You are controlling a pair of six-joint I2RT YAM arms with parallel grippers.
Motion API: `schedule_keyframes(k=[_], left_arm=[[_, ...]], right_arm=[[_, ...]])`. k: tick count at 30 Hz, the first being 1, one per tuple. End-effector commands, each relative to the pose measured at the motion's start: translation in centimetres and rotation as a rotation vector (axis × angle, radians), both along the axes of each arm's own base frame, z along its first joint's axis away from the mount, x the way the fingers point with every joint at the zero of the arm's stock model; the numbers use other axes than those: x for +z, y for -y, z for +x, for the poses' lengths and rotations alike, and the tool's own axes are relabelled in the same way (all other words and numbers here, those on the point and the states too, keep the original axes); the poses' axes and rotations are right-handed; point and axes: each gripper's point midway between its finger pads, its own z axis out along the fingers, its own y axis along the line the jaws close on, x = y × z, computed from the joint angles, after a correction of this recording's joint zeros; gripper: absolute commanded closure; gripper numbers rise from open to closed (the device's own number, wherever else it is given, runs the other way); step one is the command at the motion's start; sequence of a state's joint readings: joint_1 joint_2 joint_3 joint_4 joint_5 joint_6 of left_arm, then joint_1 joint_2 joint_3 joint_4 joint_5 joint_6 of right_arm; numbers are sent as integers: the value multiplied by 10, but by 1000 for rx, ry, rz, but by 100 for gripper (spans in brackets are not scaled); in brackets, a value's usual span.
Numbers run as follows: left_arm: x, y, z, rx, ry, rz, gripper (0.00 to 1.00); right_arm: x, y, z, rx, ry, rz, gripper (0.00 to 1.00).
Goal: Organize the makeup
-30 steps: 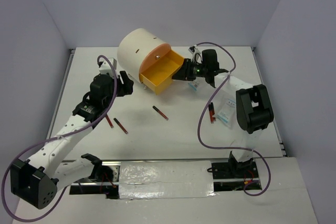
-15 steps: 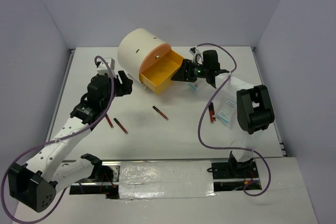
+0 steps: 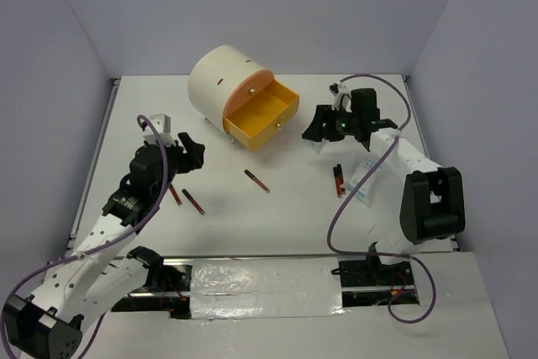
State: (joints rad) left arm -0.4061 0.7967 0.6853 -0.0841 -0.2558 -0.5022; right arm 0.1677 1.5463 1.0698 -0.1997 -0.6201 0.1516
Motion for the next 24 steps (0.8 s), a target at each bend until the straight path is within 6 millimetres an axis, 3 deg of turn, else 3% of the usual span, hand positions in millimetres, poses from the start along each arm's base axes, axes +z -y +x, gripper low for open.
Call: schedule_keyframes(k=[1, 6, 15, 16, 24], left_arm=[[-5, -6, -6, 40, 8, -65, 25], [-23, -10, -18, 55, -21, -97, 24], [-28, -23, -35, 105, -22, -124, 23], [-28, -24, -37, 109, -20, -131, 23], [-31, -28, -42, 127, -26, -147, 23]], right_arm=[[-13, 41, 5, -181, -78, -82, 30], [-34, 67, 21, -373, -196, -108, 28], [-58, 77, 69, -535, -290, -89, 26], [-68, 77, 72, -545, -318, -96, 27], [-76, 81, 108, -611, -311, -92, 35]])
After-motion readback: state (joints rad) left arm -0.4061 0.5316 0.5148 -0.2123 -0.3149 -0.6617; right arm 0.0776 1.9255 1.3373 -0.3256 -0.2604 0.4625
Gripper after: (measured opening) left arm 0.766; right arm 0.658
